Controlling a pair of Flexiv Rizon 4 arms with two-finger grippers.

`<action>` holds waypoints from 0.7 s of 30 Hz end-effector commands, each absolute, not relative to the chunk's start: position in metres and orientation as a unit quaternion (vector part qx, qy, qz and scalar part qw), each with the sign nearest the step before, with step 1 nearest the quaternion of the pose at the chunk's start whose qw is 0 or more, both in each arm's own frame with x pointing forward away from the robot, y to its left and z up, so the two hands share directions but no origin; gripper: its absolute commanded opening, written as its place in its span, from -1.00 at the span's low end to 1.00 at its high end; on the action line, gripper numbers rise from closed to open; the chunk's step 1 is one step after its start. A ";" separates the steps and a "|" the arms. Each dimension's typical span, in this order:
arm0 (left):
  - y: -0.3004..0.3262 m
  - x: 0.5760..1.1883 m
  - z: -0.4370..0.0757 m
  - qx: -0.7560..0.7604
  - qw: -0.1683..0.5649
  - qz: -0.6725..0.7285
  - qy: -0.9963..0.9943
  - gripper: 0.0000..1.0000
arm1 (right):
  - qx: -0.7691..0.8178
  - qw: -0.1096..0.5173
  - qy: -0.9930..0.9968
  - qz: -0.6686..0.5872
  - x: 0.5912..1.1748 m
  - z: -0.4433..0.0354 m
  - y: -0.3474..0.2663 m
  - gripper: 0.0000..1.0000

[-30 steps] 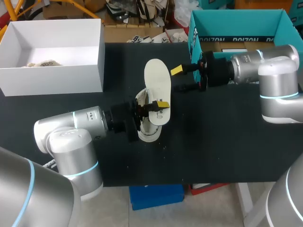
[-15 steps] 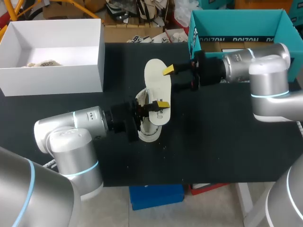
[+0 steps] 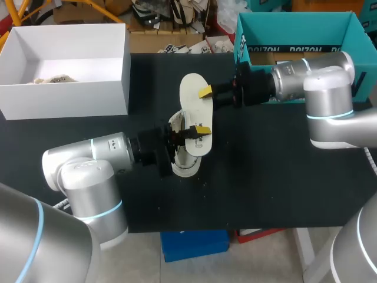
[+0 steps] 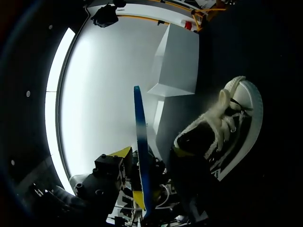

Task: Take the shoe out of the shoebox, open the shoe tongue, remove and reinsert the insole, then place the shoe into the shoebox

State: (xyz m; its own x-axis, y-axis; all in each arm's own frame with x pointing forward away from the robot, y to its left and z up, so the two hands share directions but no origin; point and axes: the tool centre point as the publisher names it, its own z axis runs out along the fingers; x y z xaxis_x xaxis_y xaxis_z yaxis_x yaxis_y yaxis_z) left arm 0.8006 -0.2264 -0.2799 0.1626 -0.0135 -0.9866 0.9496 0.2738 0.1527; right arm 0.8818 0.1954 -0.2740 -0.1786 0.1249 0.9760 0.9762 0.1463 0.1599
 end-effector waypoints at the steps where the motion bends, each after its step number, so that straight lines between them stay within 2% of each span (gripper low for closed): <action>1: -0.228 0.800 -0.280 0.457 0.611 -0.392 0.514 -1.00 | -0.453 0.454 -0.608 -0.468 0.883 -0.275 0.196 -1.00; 5: -0.228 0.800 -0.280 0.457 0.611 -0.392 0.514 -1.00 | -0.453 0.454 -0.608 -0.468 0.883 -0.275 0.196 -1.00; 6: -0.227 0.800 -0.278 0.463 0.604 -0.379 0.527 -0.32 | -0.453 0.454 -0.608 -0.468 0.883 -0.275 0.196 -1.00; 7: -0.227 0.800 -0.278 0.464 0.601 -0.373 0.534 1.00 | -0.453 0.454 -0.608 -0.468 0.883 -0.275 0.196 -1.00; 21: -0.155 0.795 -0.255 0.621 0.476 -0.219 0.583 1.00 | -0.453 0.454 -0.608 -0.468 0.883 -0.275 0.196 -1.00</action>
State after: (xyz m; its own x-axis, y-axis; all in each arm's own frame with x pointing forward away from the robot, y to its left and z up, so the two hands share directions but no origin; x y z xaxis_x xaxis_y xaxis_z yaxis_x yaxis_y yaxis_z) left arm 0.8027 -0.1854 -0.2684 0.2439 0.2969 -0.9232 0.9146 0.2463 0.3208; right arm 0.8827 0.1954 -0.2743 -0.1784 0.1243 0.9761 0.9760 0.1482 0.1595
